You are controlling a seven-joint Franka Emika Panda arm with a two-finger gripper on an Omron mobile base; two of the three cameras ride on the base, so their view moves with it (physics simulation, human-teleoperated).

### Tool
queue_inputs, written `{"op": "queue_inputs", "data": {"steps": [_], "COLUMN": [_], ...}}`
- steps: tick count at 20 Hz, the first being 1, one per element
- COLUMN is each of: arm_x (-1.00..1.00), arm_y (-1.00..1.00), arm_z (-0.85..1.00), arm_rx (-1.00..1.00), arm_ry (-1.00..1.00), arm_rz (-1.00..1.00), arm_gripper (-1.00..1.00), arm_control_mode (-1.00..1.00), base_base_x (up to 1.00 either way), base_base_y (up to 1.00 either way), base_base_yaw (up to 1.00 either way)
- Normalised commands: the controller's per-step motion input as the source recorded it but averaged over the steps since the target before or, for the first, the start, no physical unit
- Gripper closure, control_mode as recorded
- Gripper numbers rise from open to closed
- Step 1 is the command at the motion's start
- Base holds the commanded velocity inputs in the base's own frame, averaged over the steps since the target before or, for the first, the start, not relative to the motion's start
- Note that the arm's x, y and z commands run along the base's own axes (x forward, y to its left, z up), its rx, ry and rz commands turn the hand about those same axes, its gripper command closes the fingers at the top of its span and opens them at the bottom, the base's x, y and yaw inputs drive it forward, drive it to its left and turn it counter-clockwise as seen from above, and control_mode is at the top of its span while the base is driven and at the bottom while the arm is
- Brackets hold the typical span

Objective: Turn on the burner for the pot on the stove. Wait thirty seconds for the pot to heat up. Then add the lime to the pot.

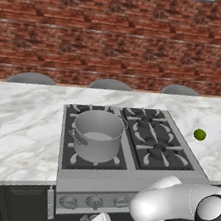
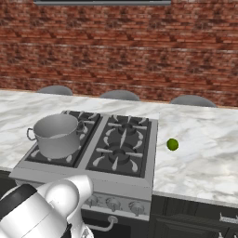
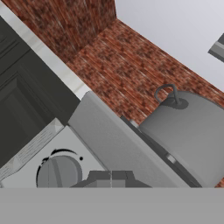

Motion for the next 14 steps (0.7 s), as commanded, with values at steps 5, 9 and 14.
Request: {"op": "queue_inputs", "data": {"steps": [5,9,14], "arm_x": [0.00,0.00,0.00], "arm_y": [0.00,0.00,0.00], "arm_z": [0.00,0.00,0.00], "arm_rx": [0.00,0.00,0.00], "arm_ry": [0.00,0.00,0.00], "arm_rz": [0.00,0.00,0.00], "arm_gripper": [1.00,1.00,1.00], "arm_control_mode": [-1.00,-1.00,-1.00], "base_base_x": [0.00,0.00,0.00], "base_base_y": [0.00,0.00,0.00], "base_base_yaw": [0.00,0.00,0.00]}}
